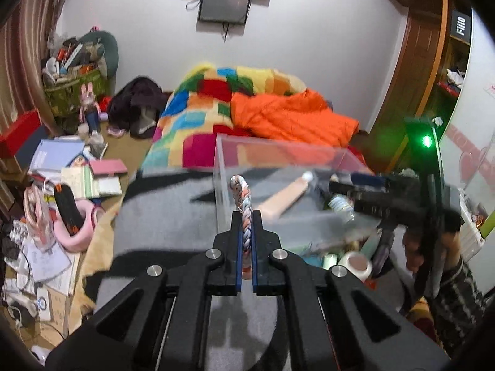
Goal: Organize objects
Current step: 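Open both tools to drop the cord and bottle into the box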
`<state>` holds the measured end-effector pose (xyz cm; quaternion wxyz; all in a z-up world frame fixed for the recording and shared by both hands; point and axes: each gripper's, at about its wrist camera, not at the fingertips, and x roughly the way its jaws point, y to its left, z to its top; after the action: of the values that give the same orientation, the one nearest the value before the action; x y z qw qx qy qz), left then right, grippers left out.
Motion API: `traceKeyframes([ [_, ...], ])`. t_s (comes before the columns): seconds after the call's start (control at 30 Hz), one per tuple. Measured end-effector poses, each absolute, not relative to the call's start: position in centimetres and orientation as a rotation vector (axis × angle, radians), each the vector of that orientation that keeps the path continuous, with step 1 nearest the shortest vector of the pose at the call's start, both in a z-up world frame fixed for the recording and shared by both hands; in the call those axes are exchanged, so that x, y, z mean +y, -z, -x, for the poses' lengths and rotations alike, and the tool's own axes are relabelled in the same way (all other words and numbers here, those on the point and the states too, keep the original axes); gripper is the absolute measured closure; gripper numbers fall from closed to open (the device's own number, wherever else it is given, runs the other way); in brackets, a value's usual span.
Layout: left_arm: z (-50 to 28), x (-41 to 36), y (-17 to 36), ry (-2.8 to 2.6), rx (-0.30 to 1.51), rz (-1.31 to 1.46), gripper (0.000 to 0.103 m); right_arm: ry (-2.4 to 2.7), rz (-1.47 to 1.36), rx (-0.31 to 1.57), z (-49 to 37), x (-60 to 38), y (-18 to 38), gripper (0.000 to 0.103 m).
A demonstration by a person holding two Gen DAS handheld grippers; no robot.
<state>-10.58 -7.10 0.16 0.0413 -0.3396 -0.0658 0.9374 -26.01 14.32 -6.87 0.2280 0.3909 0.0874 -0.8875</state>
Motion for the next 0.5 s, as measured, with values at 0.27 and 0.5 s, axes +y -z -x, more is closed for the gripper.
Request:
traceKeyframes([
  [0.27,15.4,-5.5,-1.5,-2.868,-0.142,1.032,0.1,2.489,-0.996,0.218,23.4,16.1,4.8,0.048],
  [0.5,19.8,-3.9,1.6,-2.796,-0.108,1.183,0.1,2.55,-0.976,0.192,20.8,18.7,4.7,0.041],
])
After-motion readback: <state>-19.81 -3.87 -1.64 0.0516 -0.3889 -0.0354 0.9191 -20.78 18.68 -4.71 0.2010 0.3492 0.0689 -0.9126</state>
